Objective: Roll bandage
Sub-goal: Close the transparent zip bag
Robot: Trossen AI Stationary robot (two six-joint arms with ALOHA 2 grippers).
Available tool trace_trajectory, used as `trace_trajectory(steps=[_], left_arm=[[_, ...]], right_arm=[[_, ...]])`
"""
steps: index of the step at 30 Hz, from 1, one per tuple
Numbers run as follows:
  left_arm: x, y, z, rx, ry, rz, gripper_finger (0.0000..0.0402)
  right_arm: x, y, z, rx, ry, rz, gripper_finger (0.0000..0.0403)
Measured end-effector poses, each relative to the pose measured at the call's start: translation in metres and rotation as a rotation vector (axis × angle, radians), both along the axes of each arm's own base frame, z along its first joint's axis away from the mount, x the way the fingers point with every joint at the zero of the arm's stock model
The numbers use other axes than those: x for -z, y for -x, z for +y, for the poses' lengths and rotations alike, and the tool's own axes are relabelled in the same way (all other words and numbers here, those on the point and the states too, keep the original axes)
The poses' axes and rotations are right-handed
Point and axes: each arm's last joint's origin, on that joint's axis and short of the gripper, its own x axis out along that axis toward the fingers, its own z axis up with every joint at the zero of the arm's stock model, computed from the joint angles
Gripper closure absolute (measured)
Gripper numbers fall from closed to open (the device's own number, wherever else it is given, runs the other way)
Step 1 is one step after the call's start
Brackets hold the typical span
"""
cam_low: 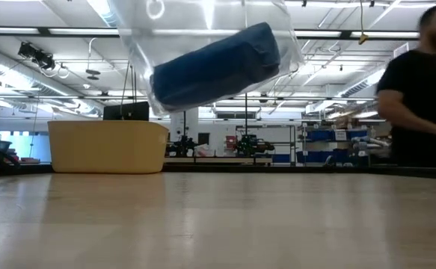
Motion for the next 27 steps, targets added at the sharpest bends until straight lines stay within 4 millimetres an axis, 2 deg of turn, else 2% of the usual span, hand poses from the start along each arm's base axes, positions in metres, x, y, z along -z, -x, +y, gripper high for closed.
trace_trajectory(steps=[5,12,18,27], left_arm=[[-0.027,-0.023,0.008,0.013,0.059,0.147,0.0296],[-0.051,-0.054,0.030,0.044,0.121,0.177,0.0317],[-0.042,-0.077,0.046,0.090,0.112,0.239,0.0314],[-0.023,-0.101,0.048,0.082,0.047,0.256,0.0267]], right_arm=[[0.001,-0.005,-0.008,-0.008,-0.009,0.010,0.0403],[0.003,-0.007,-0.012,-0.021,0.030,0.037,0.0403],[0.007,-0.007,-0.015,-0.011,0.090,0.071,0.0403],[0.009,-0.008,-0.019,0.023,0.110,0.091,0.0403]])
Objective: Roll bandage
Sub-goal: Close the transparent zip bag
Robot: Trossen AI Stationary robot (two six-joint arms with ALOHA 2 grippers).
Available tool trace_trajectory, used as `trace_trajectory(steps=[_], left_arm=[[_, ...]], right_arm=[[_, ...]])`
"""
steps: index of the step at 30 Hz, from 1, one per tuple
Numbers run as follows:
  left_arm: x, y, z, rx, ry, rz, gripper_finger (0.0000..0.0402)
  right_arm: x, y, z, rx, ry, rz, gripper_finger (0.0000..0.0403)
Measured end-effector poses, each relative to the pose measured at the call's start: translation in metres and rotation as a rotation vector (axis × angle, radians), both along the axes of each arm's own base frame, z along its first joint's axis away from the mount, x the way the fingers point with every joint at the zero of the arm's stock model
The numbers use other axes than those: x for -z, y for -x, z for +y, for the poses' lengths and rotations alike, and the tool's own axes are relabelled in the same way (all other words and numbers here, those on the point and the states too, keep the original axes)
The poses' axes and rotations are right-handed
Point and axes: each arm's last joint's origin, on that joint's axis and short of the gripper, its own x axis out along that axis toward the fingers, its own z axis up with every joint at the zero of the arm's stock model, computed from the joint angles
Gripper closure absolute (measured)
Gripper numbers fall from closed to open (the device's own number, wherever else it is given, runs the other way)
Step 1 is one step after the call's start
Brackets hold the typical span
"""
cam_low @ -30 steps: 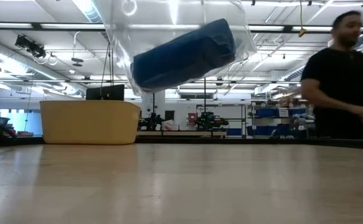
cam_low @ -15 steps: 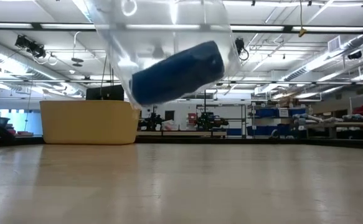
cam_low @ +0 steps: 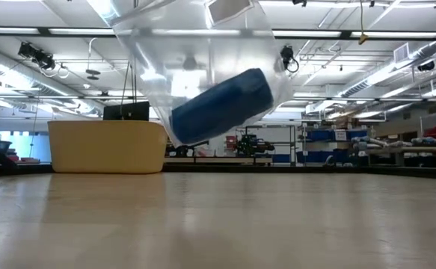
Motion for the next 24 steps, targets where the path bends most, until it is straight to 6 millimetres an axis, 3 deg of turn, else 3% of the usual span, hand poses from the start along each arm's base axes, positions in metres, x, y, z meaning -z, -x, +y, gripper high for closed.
trace_trajectory(steps=[5,15,24], left_arm=[[0.004,-0.008,0.000,-0.024,-0.017,-0.028,0.0246],[0.010,-0.018,0.009,-0.057,-0.014,-0.025,0.0244],[0.010,-0.023,0.011,-0.053,0.005,-0.055,0.0282]], right_arm=[[0.000,0.000,0.000,-0.002,0.006,0.001,0.0403],[0.000,0.000,0.000,-0.004,0.015,0.000,0.0403],[-0.001,0.000,0.000,-0.005,0.017,-0.003,0.0403]])
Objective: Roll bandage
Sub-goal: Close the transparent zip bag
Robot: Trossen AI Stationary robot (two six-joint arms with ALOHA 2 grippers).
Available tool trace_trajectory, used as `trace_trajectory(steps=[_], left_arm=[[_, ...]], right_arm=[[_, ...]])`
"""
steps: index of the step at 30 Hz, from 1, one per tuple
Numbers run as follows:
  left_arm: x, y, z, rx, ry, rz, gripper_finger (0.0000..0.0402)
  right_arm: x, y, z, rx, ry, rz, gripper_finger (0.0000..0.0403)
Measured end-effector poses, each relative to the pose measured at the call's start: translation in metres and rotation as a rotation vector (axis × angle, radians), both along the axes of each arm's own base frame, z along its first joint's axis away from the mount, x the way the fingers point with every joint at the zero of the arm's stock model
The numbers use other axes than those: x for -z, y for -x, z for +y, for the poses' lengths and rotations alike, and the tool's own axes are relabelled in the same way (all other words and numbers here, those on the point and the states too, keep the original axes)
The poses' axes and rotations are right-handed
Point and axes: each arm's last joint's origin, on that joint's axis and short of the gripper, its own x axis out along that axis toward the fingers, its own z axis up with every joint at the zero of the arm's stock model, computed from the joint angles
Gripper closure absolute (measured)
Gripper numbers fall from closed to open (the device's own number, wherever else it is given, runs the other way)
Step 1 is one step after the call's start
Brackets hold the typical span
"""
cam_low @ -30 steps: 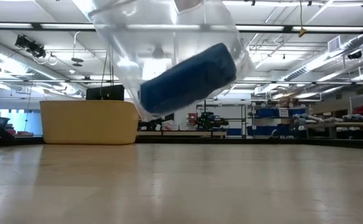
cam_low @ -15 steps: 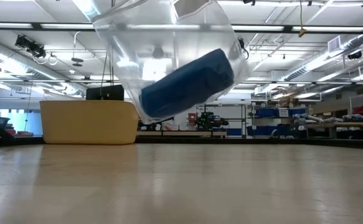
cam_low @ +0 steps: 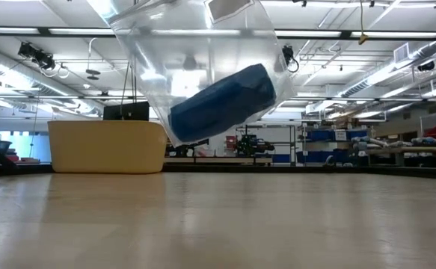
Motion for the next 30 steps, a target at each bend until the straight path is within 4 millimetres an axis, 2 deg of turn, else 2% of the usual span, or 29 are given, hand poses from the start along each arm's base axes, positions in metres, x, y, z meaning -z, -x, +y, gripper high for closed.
trace_trajectory(steps=[15,30], left_arm=[[0.0050,-0.0026,-0.0003,0.029,-0.058,0.027,0.0377],[0.0101,0.0039,-0.0076,0.021,-0.123,0.091,0.0380]], right_arm=[[0.0002,0.0006,0.0013,-0.007,0.004,0.002,0.0403],[0.0008,0.0009,0.0030,-0.012,0.004,0.002,0.0403]])
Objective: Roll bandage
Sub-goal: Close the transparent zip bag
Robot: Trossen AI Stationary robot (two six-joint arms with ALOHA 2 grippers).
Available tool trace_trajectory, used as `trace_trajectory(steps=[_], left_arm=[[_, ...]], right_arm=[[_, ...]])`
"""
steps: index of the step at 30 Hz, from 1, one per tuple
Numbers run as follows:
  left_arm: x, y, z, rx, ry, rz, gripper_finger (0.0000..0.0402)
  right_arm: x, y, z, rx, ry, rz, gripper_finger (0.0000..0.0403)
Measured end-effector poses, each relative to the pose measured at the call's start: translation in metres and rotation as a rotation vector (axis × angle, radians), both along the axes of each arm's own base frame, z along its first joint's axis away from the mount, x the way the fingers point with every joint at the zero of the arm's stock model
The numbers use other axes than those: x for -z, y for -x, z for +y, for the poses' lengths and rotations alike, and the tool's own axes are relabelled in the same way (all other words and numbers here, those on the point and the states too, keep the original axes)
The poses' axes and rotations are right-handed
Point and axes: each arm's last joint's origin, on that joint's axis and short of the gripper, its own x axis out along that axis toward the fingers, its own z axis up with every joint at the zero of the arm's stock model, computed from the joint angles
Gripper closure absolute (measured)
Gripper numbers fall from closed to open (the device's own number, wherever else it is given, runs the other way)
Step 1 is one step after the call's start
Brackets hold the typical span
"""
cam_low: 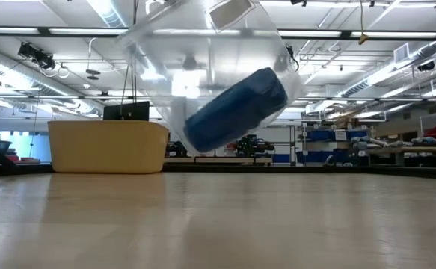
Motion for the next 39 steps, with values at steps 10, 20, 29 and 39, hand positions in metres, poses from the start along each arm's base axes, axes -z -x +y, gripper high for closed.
trace_trajectory(steps=[10,20,29,39], left_arm=[[0.005,0.006,-0.005,-0.028,-0.039,0.046,0.0380],[0.010,0.010,-0.007,-0.035,-0.049,0.087,0.0380],[0.005,0.021,-0.004,-0.044,-0.042,0.123,0.0379],[0.007,0.031,-0.008,-0.038,-0.053,0.176,0.0379]], right_arm=[[0.000,0.000,0.000,-0.001,-0.001,-0.001,0.0403],[0.000,0.000,0.000,-0.001,-0.001,0.002,0.0403],[0.000,0.000,0.000,0.006,-0.005,-0.001,0.0403],[0.000,0.001,0.000,0.001,-0.006,0.000,0.0403]])
